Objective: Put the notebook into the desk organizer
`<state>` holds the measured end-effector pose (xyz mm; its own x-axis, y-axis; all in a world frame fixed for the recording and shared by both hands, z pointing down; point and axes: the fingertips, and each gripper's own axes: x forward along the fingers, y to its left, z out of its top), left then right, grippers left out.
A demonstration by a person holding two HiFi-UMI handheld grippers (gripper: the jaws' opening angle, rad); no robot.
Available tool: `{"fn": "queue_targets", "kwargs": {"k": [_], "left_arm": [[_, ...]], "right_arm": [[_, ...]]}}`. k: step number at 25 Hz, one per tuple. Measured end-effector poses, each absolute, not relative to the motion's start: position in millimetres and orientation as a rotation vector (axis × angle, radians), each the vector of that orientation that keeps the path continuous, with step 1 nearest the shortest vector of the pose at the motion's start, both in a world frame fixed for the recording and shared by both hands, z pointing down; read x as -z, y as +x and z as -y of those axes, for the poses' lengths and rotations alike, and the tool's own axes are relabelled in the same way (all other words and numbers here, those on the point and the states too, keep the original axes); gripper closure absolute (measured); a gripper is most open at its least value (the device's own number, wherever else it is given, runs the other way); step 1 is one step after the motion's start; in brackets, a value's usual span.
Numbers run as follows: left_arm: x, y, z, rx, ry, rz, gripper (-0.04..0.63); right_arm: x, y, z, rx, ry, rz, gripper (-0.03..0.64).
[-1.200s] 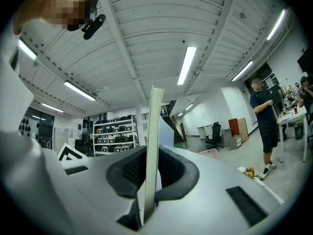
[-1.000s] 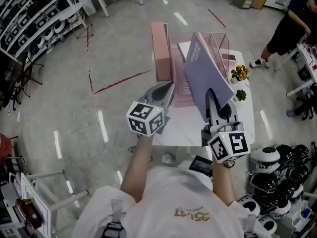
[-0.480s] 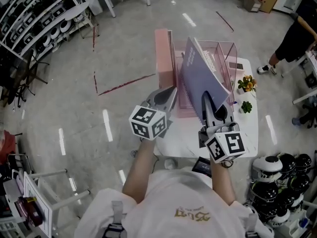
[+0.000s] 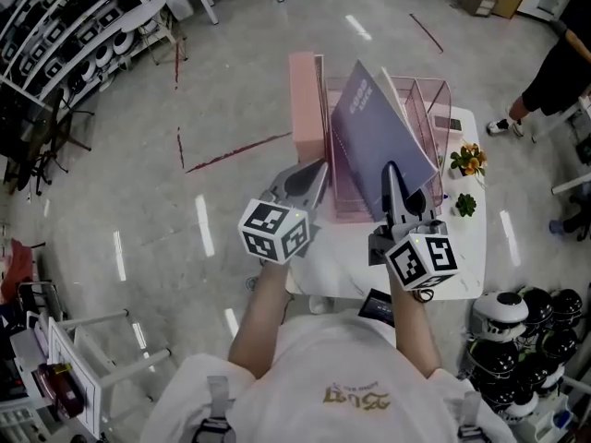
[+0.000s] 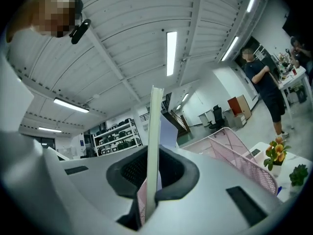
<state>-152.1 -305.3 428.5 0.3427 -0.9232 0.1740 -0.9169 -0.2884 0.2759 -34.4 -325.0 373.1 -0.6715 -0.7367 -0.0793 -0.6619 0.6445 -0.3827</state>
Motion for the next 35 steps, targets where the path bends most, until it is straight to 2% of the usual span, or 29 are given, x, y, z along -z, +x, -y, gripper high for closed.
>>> {"fn": "queue_targets", "kwargs": {"k": [13, 25, 30, 32, 35], "left_arm": [[-437.9, -154.0, 318.9, 0.010, 2.265, 1.645, 0.580], [-438.3, -156.1, 320.8, -0.005, 2.260, 1.639, 0.580], [-444.6, -145.0, 322.3, -0.103, 2.296, 1.603, 0.580], [-445.7, -142.5, 320.2, -0.133, 2.305, 1.598, 0.580], [-449.1, -139.9, 319.1, -0.152, 2.308, 1.580, 0.580]], "right_arm": [[-408.5, -34.1, 361.3, 0.735, -1.271, -2.429, 0.574], [-438.7, -49.1, 369.4, 0.988, -1.333, -2.549, 0.514], [-450.1, -46.6, 368.1, 1.123, -1.271, -2.642, 0.494], [-454.0, -49.1, 363.4, 1.147, -1.249, -2.723, 0.462], [-458.3, -54.5, 358.2, 1.181, -1.162, -2.848, 0.361]]}}
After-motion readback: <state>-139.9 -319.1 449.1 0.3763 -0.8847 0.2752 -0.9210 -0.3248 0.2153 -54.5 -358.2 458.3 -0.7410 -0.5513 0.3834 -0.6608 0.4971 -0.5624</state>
